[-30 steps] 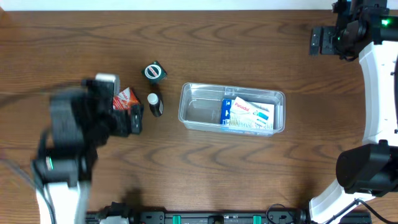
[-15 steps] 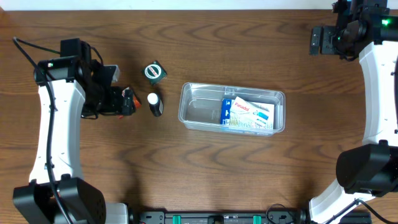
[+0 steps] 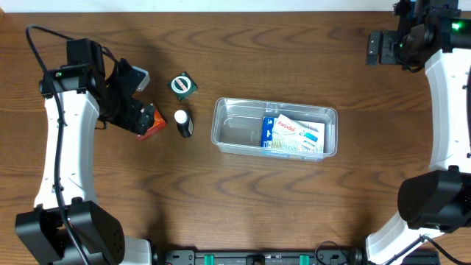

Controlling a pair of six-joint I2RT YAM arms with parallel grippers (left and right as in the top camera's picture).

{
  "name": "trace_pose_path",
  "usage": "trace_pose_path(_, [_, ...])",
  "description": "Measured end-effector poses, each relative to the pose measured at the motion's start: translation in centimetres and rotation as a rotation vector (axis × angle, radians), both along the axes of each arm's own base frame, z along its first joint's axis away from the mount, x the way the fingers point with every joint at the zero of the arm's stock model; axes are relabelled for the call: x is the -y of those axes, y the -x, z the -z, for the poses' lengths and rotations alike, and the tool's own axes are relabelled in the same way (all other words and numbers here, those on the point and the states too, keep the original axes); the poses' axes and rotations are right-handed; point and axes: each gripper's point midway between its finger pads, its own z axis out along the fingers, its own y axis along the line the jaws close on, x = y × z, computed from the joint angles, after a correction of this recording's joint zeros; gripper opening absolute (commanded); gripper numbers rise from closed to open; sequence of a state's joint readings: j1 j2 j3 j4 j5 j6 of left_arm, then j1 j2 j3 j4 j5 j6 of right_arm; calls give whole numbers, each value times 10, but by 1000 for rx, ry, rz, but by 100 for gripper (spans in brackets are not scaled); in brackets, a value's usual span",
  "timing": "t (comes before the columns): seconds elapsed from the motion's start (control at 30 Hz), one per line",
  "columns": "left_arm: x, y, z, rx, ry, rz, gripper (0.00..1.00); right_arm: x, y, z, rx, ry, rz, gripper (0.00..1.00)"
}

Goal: Pack container
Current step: 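Reach the left gripper to the red Panadol box and grasp it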

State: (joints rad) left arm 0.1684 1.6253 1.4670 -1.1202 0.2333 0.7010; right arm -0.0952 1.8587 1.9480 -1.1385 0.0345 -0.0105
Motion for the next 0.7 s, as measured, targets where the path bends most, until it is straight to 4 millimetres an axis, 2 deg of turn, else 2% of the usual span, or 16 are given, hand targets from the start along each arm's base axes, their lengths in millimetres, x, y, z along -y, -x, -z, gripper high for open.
trace_pose_path(0.27, [26,4,5,24,115,181,98,0,0,0,0,0,0,99])
trace_pose_path(0.7, [43,1,-2,61,211,226,98,0,0,0,0,0,-1,99])
